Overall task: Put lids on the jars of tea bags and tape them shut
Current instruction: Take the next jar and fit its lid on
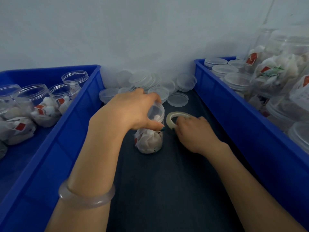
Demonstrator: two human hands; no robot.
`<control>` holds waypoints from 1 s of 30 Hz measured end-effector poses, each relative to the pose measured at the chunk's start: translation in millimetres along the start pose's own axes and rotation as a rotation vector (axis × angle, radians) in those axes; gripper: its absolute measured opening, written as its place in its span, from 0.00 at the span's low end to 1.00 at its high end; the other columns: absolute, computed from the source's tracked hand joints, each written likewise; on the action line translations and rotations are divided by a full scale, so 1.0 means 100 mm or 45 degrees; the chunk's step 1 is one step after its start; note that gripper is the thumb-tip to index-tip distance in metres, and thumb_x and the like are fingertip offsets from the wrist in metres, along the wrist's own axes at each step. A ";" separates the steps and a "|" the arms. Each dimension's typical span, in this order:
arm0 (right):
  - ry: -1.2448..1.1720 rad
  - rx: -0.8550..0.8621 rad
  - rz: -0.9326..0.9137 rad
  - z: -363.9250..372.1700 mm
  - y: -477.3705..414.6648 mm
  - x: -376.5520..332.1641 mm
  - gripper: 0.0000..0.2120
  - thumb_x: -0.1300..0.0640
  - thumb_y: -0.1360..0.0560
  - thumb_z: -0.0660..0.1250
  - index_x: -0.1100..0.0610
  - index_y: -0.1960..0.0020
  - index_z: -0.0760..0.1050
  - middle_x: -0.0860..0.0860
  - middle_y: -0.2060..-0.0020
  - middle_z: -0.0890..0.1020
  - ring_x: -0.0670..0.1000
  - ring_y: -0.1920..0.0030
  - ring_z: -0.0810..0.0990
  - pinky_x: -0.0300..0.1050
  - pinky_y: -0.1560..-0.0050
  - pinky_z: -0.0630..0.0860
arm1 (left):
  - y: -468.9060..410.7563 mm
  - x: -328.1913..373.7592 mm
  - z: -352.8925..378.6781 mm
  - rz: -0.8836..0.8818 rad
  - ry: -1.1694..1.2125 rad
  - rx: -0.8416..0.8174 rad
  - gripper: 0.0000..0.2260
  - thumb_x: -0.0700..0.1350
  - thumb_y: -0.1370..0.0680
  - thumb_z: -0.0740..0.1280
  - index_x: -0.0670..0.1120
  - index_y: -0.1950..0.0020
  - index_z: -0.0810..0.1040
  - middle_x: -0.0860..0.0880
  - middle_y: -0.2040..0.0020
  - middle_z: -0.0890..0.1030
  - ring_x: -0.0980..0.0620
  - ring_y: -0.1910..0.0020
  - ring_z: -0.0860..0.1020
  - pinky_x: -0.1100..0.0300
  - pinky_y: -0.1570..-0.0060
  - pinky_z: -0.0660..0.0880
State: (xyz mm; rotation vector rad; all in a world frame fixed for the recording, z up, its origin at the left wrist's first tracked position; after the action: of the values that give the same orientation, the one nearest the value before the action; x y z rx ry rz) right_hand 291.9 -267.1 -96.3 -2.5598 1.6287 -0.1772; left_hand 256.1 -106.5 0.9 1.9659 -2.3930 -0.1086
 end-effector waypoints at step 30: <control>-0.975 0.869 -0.168 -0.36 0.16 -0.21 0.20 0.64 0.19 0.61 0.64 0.28 0.65 0.48 0.49 0.75 0.52 0.51 0.77 0.56 0.50 0.78 | 0.16 0.30 -0.42 0.311 0.403 0.896 0.02 0.47 0.22 0.72 0.51 0.50 0.82 0.56 0.54 0.82 0.55 0.53 0.80 0.50 0.55 0.79</control>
State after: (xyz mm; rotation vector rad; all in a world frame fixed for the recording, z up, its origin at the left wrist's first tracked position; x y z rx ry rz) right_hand 262.9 -255.3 -64.4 -1.8521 0.9014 0.1912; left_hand 238.0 -133.7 43.2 1.6628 -2.6189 1.0972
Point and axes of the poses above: each hand's wrist, its own y-axis away from the middle knuckle, its own z-axis out of the palm, x = y × z, the point moved 4 cm from there along -y, towards the middle knuckle
